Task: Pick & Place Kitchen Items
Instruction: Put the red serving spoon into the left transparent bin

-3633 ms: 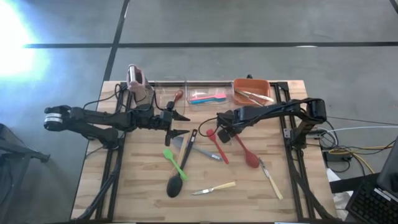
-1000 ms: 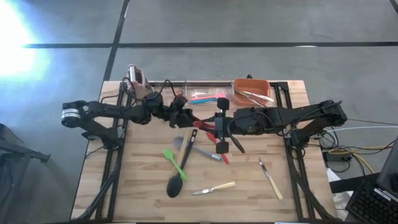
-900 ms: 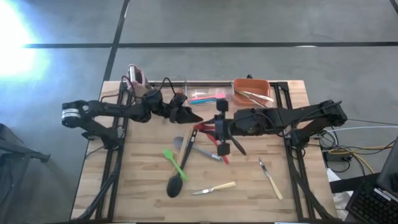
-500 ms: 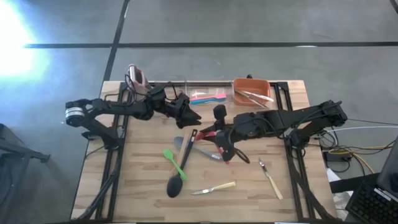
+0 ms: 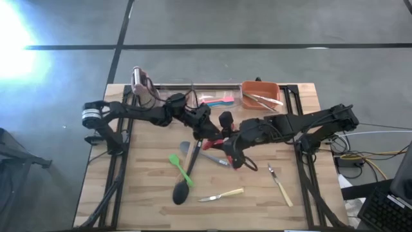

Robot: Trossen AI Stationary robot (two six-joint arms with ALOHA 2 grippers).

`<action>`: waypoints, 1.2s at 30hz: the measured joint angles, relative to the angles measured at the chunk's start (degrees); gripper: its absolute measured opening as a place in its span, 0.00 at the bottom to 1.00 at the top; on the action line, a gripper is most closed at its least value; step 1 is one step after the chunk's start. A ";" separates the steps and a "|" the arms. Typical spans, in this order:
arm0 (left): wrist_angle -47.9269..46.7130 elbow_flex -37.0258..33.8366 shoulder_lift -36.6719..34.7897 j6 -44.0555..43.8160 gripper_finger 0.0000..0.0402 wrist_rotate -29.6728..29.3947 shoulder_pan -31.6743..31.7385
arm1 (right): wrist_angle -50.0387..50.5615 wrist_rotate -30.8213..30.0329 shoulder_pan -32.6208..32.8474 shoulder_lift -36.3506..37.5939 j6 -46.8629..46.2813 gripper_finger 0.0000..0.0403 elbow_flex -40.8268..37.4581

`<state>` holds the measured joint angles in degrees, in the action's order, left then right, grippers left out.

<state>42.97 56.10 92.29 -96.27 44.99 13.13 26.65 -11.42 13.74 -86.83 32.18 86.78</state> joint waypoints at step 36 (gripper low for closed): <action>-2.42 7.21 8.02 2.04 0.14 4.24 -2.06 | 3.53 3.17 0.00 -3.10 -2.17 0.18 -0.15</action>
<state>40.55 63.30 100.32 -94.23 49.22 11.07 30.19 -8.25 13.74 -89.93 30.01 86.63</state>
